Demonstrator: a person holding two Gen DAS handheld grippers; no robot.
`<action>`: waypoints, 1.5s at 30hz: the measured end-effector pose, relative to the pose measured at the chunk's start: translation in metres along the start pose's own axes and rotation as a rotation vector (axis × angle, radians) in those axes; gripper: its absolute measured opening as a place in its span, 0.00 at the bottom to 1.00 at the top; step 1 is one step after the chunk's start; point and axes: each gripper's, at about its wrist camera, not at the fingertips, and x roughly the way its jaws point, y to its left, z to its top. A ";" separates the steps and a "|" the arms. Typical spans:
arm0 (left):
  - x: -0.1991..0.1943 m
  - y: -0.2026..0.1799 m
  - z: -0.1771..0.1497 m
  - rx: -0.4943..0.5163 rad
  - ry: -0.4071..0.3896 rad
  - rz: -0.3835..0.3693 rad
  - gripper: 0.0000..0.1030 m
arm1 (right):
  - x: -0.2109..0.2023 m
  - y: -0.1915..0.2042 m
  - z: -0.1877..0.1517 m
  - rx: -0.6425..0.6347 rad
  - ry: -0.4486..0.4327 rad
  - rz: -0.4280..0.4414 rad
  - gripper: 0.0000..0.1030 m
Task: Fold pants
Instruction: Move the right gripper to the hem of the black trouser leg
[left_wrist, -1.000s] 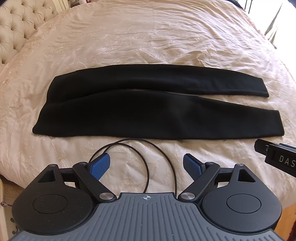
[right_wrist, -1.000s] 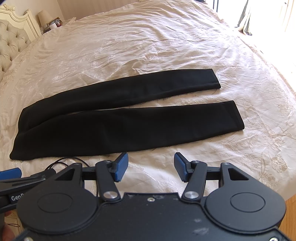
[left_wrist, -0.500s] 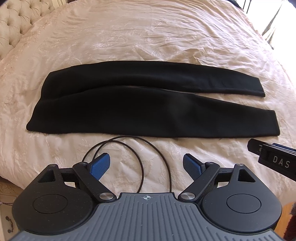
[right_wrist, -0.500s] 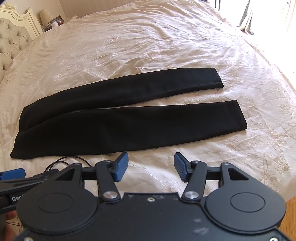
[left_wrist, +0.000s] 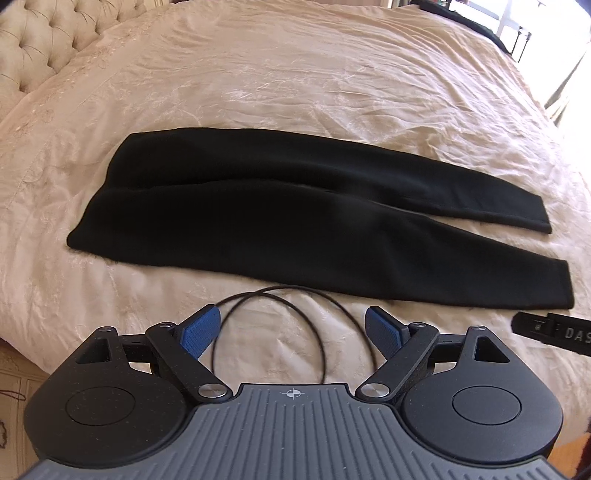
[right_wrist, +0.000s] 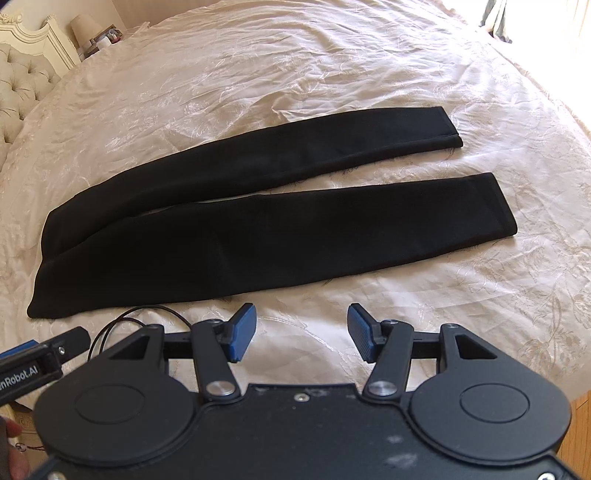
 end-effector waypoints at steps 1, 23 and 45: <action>0.005 0.005 0.001 0.017 0.005 0.024 0.80 | 0.004 0.001 0.000 0.009 0.011 0.004 0.56; 0.139 0.098 -0.002 0.531 0.030 0.022 0.49 | 0.081 0.019 0.031 0.234 0.115 -0.115 0.56; 0.140 0.110 0.029 0.532 -0.011 -0.146 0.23 | 0.116 -0.097 0.032 0.706 0.044 -0.243 0.56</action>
